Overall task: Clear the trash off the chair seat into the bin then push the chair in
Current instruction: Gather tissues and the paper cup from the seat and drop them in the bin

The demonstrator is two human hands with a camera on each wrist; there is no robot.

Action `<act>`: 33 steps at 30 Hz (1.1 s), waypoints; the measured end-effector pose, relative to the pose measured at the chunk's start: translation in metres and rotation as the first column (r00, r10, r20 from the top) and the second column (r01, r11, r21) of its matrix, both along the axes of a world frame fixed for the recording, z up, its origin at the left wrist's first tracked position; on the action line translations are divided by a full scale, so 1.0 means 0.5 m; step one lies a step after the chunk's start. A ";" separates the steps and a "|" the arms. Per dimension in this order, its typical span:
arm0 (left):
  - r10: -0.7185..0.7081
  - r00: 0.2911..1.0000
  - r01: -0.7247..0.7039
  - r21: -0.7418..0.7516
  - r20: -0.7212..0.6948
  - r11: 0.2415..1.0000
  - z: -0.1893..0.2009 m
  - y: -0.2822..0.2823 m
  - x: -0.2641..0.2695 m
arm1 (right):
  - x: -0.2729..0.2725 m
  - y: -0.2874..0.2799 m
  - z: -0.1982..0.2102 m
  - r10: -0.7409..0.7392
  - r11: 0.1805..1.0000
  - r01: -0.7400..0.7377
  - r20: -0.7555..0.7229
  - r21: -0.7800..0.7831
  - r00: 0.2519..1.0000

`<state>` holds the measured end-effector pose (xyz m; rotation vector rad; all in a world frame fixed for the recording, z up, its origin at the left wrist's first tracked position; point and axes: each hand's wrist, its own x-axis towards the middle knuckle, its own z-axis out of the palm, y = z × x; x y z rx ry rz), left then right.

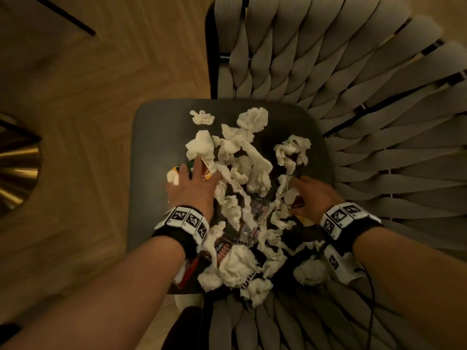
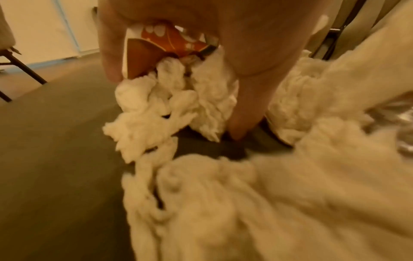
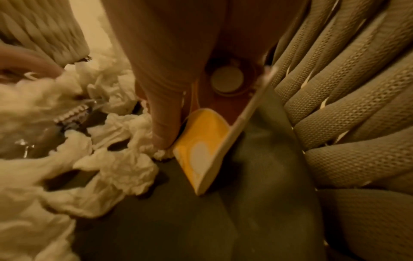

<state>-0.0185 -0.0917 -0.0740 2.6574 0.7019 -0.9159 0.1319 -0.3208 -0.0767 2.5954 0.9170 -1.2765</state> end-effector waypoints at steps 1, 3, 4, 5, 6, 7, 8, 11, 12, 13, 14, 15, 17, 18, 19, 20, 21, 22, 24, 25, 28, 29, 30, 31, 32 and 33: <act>0.003 1.000 -0.003 -0.001 0.030 1.000 0.002 0.011 0.001 | 0.000 0.002 0.006 -0.045 0.999 0.045 -0.028 0.019 0.999; -0.002 0.997 0.005 -0.031 0.083 1.000 0.014 0.029 0.002 | 0.004 0.002 0.028 -0.116 0.991 0.118 -0.031 0.070 0.993; -0.002 0.994 0.007 -0.053 0.106 0.999 0.022 0.036 0.003 | 0.007 0.001 0.042 -0.145 0.983 0.146 -0.018 0.114 0.989; 0.003 0.992 0.006 -0.075 0.122 0.997 0.030 0.042 0.003 | 0.011 0.001 0.058 -0.171 0.972 0.170 -0.004 0.164 0.985; 0.005 0.991 0.006 -0.089 0.134 0.996 0.036 0.047 0.001 | 0.018 0.004 0.072 -0.194 0.958 0.187 0.010 0.217 0.981; 0.002 0.990 0.011 -0.095 0.139 0.995 0.041 0.050 -0.003 | 0.027 0.011 0.087 -0.208 0.945 0.194 0.024 0.263 0.978; -0.007 0.990 0.021 -0.099 0.138 0.995 0.045 0.052 -0.006 | 0.039 0.021 0.095 -0.216 0.934 0.195 0.037 0.299 0.976; -0.030 0.992 0.041 -0.093 0.120 0.995 0.040 0.051 -0.012 | 0.089 0.068 0.095 -0.180 0.942 0.146 0.084 0.303 0.980; -0.030 0.993 0.039 -0.079 0.115 0.996 0.036 0.050 -0.011 | 0.102 0.083 0.085 -0.130 0.960 0.097 0.111 0.262 0.985; -0.027 0.994 0.035 -0.067 0.110 0.997 0.030 0.048 -0.010 | 0.112 0.096 0.071 -0.064 0.977 0.032 0.147 0.210 0.987; -0.024 0.994 0.030 -0.057 0.105 0.998 0.023 0.046 -0.007 | 0.119 0.105 0.054 -0.001 0.986 -0.029 0.178 0.164 0.984; -0.021 0.995 0.026 -0.048 0.097 0.999 0.016 0.045 -0.005 | 0.122 0.113 0.037 0.032 0.990 -0.056 0.181 0.131 0.983; -0.023 0.998 0.025 -0.023 0.066 0.999 0.002 0.043 -0.002 | 0.119 0.122 0.005 0.031 0.990 -0.045 0.107 0.131 0.994; -0.022 0.998 0.023 -0.012 0.051 1.000 -0.003 0.043 0.001 | 0.114 0.126 -0.008 0.042 0.988 -0.053 0.081 0.143 0.996; -0.020 0.999 0.020 -0.006 0.040 1.000 -0.006 0.044 0.005 | 0.107 0.130 -0.013 0.062 0.985 -0.074 0.082 0.156 0.995; -0.017 0.999 0.017 -0.005 0.035 1.000 -0.007 0.046 0.009 | 0.099 0.132 -0.016 0.086 0.979 -0.102 0.096 0.176 0.992; -0.011 0.999 0.012 -0.007 0.035 1.000 -0.007 0.050 0.013 | 0.090 0.133 -0.015 0.114 0.969 -0.133 0.103 0.207 0.988; -0.006 0.999 0.007 -0.014 0.038 1.000 -0.004 0.055 0.016 | 0.081 0.132 -0.013 0.140 0.957 -0.157 0.087 0.244 0.986; 0.000 0.998 0.002 -0.039 0.055 0.999 0.007 0.064 0.020 | 0.066 0.122 -0.002 0.166 0.945 -0.168 0.032 0.280 0.986; 0.003 0.998 0.001 -0.054 0.063 0.999 0.015 0.067 0.019 | 0.068 0.118 0.007 0.131 0.953 -0.127 0.004 0.276 0.991; 0.020 0.998 -0.014 -0.103 0.057 0.995 0.033 0.064 0.008 | 0.113 0.121 0.050 -0.019 0.949 0.012 0.019 0.316 1.000; 0.026 0.998 -0.020 -0.118 0.049 0.993 0.037 0.063 0.001 | 0.134 0.130 0.064 -0.003 0.945 -0.015 0.052 0.328 0.999; 0.030 0.999 -0.024 -0.129 0.043 0.991 0.039 0.062 -0.006 | 0.154 0.146 0.078 0.049 0.939 -0.074 0.080 0.336 0.996; 0.033 0.999 -0.027 -0.138 0.040 0.990 0.040 0.062 -0.011 | 0.172 0.167 0.090 0.122 0.934 -0.148 0.097 0.326 0.988; 0.032 0.999 -0.026 -0.144 0.036 0.989 0.040 0.063 -0.016 | 0.186 0.191 0.099 0.199 0.931 -0.221 0.106 0.291 0.974; 0.030 0.999 -0.024 -0.149 0.035 0.989 0.039 0.064 -0.018 | 0.196 0.219 0.105 0.272 0.928 -0.289 0.106 0.237 0.957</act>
